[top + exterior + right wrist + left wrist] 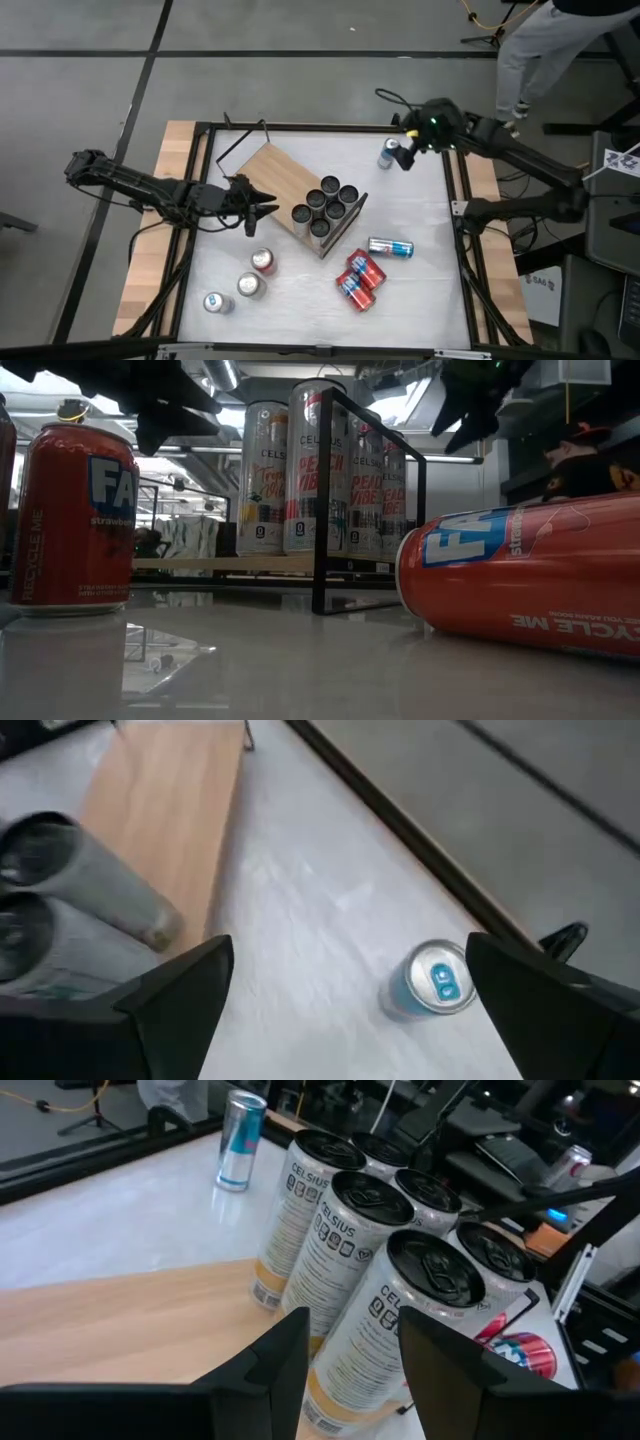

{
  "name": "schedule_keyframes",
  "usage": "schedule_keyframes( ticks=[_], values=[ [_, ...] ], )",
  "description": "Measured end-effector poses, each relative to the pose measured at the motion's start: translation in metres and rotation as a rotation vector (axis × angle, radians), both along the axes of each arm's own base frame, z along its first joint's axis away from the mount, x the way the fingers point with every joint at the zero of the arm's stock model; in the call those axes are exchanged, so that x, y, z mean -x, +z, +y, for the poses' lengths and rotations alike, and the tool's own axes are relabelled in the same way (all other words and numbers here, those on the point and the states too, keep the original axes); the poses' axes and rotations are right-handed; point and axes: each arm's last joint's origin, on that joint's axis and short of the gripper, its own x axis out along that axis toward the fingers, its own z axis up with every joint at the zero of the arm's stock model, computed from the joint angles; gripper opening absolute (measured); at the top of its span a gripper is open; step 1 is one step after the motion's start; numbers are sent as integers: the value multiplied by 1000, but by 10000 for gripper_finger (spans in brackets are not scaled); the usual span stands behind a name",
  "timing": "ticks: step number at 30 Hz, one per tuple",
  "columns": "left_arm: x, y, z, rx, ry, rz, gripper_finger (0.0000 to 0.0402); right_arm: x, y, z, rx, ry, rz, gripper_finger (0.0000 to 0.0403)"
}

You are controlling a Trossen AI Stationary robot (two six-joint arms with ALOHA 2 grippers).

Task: Place canned beverage on shelf
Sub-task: Put the top right blue soda can on the shelf

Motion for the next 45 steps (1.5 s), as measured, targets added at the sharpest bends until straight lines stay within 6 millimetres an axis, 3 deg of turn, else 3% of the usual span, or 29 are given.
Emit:
schedule_keyframes(
  ticks=[9, 16, 36, 45],
  values=[
    [0, 0, 0, -5, -1, 2, 149, -13, -36, -50, -97, -58, 132, 396],
    [0, 0, 0, -6, -2, 2, 149, -19, -64, -76, -160, -91, 235, 396],
    [0, 0, 0, -7, -2, 3, 149, -41, -114, -96, -271, -92, 392, 396],
    [0, 0, 0, -7, -1, 3, 149, -41, -120, -97, -275, -106, 436, 396]
  ],
)
